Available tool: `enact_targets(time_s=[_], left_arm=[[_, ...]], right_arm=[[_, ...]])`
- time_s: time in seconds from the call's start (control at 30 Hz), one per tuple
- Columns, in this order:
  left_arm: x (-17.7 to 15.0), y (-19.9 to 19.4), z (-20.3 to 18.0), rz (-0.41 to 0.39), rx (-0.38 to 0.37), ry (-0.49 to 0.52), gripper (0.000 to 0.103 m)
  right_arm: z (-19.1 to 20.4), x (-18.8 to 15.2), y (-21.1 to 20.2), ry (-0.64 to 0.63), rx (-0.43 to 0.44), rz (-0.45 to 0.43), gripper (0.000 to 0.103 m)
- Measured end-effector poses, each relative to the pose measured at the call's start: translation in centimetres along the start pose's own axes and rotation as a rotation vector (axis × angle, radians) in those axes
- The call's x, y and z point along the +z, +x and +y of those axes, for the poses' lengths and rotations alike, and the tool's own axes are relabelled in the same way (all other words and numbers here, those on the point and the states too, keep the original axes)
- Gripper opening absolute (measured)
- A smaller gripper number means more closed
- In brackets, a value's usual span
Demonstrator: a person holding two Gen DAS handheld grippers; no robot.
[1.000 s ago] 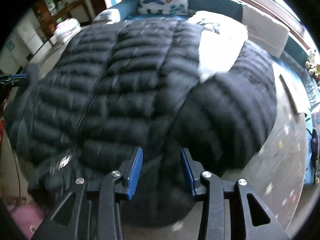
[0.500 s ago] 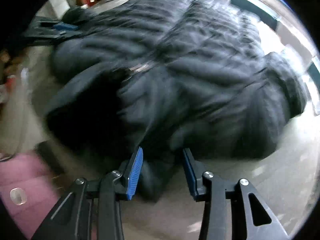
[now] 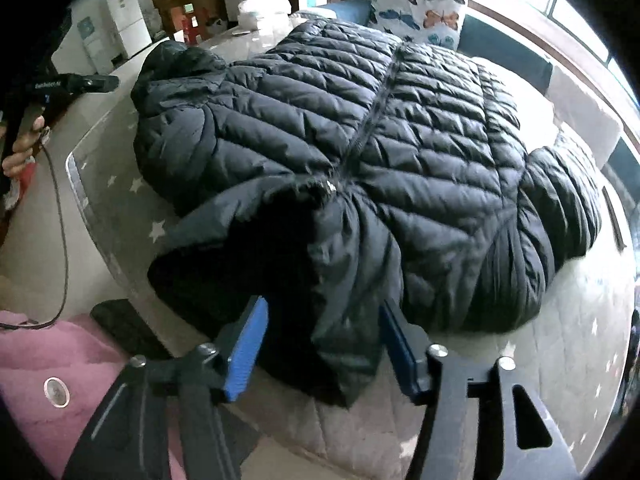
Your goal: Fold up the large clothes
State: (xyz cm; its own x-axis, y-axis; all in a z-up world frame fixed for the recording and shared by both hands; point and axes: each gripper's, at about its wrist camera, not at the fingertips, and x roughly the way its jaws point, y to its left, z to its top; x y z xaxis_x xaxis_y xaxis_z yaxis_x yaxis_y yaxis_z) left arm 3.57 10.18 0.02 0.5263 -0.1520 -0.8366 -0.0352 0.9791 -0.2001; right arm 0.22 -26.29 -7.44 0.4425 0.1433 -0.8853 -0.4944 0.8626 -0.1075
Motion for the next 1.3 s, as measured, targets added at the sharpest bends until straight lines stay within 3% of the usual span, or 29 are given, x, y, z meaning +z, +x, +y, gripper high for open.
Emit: enact_targets(time_s=[0.07,0.17,0.3,0.43,0.63,0.7,0.73,0.8,0.83,1.03,1.13,1.2,1.3], left_arm=[[0.2,0.4,3.4,0.003,0.02,-0.107,0.074],[1.0,1.6,8.6,0.005,-0.02,-0.262,0.074],[2.7,3.0,13.2,-0.014,-0.036,-0.4,0.074],[4.3,4.9,17.0,-0.031,-0.049,-0.524,0.074],[5.3,9.8,20.2,0.036,-0.064,-0.635,0.073],[5.4,10.9,20.5,0.011,-0.115,-0.667,0.064],[5.6,11.3,20.6,-0.006,-0.111,-0.675,0.039],[6.1,11.6,20.6,-0.016,-0.053,-0.673,0.013],[6.5,11.3,20.8,-0.033,-0.026,-0.675,0.01],[10.9,6.3,20.4,-0.196,0.192,-0.607,0.007],[12.6,4.0,21.6,-0.253,0.289,-0.603,0.007],[13.4,4.4,22.6,-0.225,0.327,-0.581,0.007],[13.9,6.3,22.9,-0.117,0.378,-0.511,0.011]], right_arm=[[0.3,0.0,1.1,-0.012,-0.023,0.018,0.064],[0.9,-0.1,2.7,-0.038,-0.047,0.036,0.064],[1.2,0.3,3.0,-0.055,-0.059,0.028,0.063],[0.9,0.7,3.1,-0.043,-0.063,0.036,0.048],[0.1,1.1,3.7,-0.003,-0.067,0.039,0.028],[0.1,1.2,3.9,-0.002,-0.069,0.041,0.022],[0.2,1.3,3.8,-0.005,-0.069,0.038,0.02],[0.3,1.5,3.5,0.003,-0.063,0.027,0.016],[0.3,1.6,3.3,0.018,-0.069,0.02,0.015],[2.4,1.8,0.1,0.022,-0.028,-0.045,0.01],[5.4,1.6,-0.2,-0.025,0.073,-0.051,0.009],[7.0,1.6,1.0,-0.068,0.131,-0.026,0.009],[7.4,2.2,2.9,-0.113,0.129,0.023,0.013]])
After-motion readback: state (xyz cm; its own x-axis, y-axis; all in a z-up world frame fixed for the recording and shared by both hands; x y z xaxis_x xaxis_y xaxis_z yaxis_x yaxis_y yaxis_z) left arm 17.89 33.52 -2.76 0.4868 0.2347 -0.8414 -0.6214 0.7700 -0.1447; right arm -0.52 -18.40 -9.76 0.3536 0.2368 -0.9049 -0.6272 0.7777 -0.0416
